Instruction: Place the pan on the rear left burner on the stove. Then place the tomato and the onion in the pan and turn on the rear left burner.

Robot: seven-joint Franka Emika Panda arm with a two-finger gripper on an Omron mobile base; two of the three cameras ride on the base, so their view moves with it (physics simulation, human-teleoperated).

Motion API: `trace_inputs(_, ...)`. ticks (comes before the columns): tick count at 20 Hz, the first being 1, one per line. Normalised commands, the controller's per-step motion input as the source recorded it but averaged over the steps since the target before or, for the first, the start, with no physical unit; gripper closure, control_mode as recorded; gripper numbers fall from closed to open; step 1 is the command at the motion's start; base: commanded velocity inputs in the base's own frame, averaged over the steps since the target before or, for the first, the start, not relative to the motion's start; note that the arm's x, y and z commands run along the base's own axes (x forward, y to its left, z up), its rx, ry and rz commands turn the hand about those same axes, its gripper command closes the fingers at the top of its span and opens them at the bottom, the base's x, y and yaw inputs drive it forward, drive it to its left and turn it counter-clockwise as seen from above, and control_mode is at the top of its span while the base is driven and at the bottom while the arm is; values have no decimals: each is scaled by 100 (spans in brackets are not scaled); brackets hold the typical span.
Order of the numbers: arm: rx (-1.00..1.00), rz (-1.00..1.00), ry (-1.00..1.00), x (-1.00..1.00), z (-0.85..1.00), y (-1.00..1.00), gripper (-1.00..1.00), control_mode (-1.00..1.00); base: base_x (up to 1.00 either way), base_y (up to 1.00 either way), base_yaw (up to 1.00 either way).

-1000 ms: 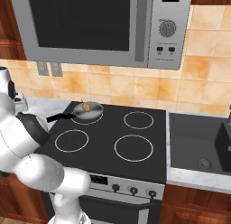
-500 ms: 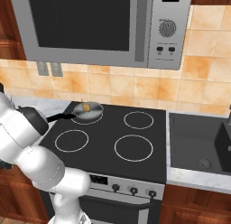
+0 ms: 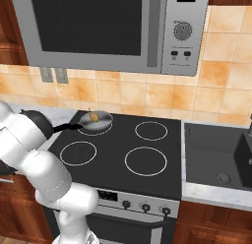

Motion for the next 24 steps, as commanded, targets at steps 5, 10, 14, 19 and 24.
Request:
trace_inputs(5,-3,-8,0,16,-14,18,-100,-100,0,0,0)
trace_inputs(10,-5,-8,0,19,-9,19,-100,-100,0,0,0)
trace_inputs(14,-5,-9,0,6,-4,26,-100,-100,0,0,0)
trace_inputs(19,-6,-9,0,6,-4,31,-100,-100,0,0,0)
trace_inputs(24,-8,-11,0,19,-7,22,-100,-100,0,0,0)
